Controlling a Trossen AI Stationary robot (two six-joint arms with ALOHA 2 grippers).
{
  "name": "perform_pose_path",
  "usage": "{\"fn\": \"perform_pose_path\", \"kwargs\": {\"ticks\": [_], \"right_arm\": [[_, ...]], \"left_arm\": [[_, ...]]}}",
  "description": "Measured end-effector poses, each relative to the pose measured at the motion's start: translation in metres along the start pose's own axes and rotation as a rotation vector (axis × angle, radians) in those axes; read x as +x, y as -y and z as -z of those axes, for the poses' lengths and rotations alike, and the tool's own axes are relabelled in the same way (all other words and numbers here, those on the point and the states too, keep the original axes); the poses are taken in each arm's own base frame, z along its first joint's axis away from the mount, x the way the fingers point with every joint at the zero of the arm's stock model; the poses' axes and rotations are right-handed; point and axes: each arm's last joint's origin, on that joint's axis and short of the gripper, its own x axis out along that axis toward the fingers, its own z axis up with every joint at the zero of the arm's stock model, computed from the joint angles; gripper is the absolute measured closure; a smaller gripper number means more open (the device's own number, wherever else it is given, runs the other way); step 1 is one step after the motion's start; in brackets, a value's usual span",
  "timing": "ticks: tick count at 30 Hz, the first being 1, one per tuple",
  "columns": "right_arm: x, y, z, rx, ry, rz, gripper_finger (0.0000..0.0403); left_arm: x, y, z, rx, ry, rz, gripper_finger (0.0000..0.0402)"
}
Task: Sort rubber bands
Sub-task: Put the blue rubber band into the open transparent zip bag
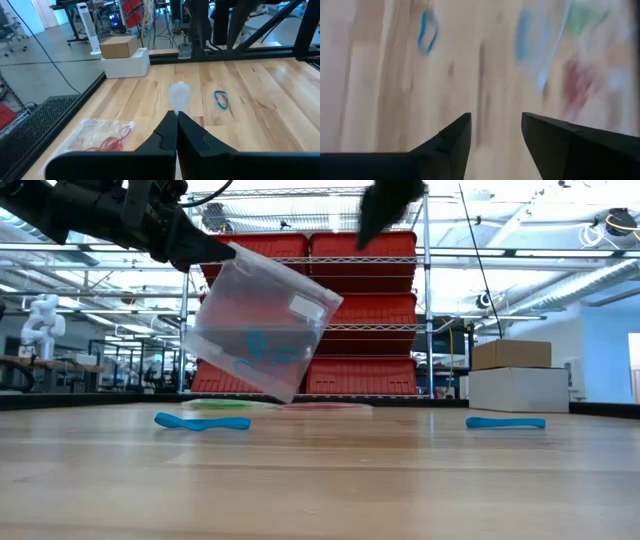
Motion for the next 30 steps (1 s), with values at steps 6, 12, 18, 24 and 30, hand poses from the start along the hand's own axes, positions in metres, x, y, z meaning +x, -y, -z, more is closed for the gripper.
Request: {"fn": "perform_pose_path", "kwargs": {"ticks": [6,12,18,24,30], "right_arm": [[0.015,-0.014,0.039,0.098,-0.306,-0.100,0.0237],[0.055,-0.032,0.083,0.188,-0.473,-0.198,0.0237],[0.086,-0.052,0.115,0.211,-0.459,-0.183,0.0221],[0.102,-0.058,0.140,0.240,-0.471,-0.112,0.0181],[0.108,-0.058,0.155,0.270,-0.510,-0.091,0.0159]], "left_arm": [[0.000,0.000,0.000,-0.001,-0.001,0.000,0.0400],[0.000,0.000,0.001,-0.001,-0.009,0.001,0.0400],[0.000,0.000,0.001,0.000,-0.013,0.002,0.0400],[0.000,0.000,0.001,0.000,-0.014,0.002,0.0400],[0.000,0.000,0.001,0.000,-0.015,0.002,0.0400]]}}
